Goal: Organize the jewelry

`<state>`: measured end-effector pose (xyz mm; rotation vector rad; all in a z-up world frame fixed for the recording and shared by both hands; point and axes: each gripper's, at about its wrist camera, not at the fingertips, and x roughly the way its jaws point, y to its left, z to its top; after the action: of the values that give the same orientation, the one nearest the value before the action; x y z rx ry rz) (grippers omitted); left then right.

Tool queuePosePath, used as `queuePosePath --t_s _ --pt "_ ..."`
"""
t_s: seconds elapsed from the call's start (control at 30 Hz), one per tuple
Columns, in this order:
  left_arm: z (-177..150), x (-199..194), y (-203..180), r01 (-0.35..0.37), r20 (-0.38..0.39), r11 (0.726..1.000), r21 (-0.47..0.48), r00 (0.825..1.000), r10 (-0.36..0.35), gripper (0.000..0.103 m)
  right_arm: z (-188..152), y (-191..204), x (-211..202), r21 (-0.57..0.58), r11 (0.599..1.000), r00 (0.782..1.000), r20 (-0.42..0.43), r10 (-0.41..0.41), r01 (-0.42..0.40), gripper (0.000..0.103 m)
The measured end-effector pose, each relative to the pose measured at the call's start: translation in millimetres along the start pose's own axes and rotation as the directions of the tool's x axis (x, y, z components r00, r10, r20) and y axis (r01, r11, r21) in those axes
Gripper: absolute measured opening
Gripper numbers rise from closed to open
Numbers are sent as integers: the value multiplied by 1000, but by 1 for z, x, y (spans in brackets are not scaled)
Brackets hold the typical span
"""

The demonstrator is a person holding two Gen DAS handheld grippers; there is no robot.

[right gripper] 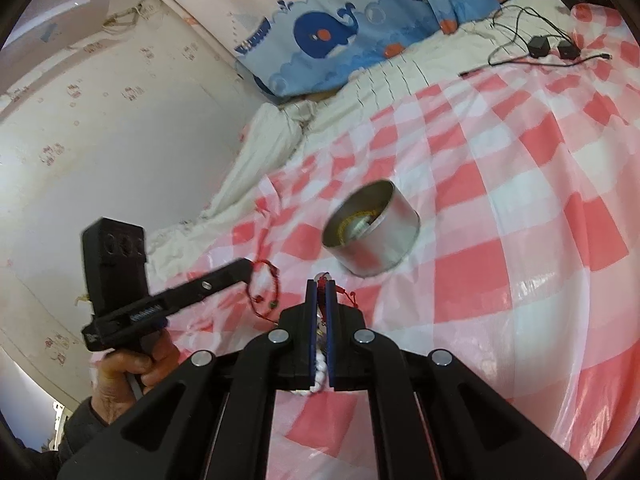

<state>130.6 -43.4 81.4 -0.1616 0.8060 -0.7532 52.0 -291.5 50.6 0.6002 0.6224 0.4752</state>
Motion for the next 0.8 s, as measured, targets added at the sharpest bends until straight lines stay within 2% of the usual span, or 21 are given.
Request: queuePosePath --t_s 0.1,0.27,0.5,0.57,0.6,0.63,0.73,0.8 --pt "9 5 -2 24 21 999 -21 1000 -24 6 7 3 -5 -4 1000 999 46 29 -29 5" --pt "25 23 -6 19 35 999 -39 999 -17 6 24 7 -10 -19 999 994 96 47 -45 5" --pt "53 56 10 32 72 994 -101 997 -25 7 56 7 3 -31 998 991 120 60 -57 5" --pt "59 69 18 13 53 993 -118 999 -6 18 65 9 18 -43 997 993 104 62 -58 5" --pt "61 77 23 -28 31 991 -129 999 32 43 68 9 25 -47 998 994 95 57 -53 5" --pt "59 80 27 -51 21 989 -139 998 54 59 71 7 38 -57 998 997 73 19 -15 5" --pt "54 81 41 -153 -20 974 -166 988 151 59 68 -10 79 -61 990 991 -44 -129 126 6" --pt "51 70 48 -179 -15 966 -189 984 179 60 60 -16 81 -45 987 986 -56 -155 152 7"
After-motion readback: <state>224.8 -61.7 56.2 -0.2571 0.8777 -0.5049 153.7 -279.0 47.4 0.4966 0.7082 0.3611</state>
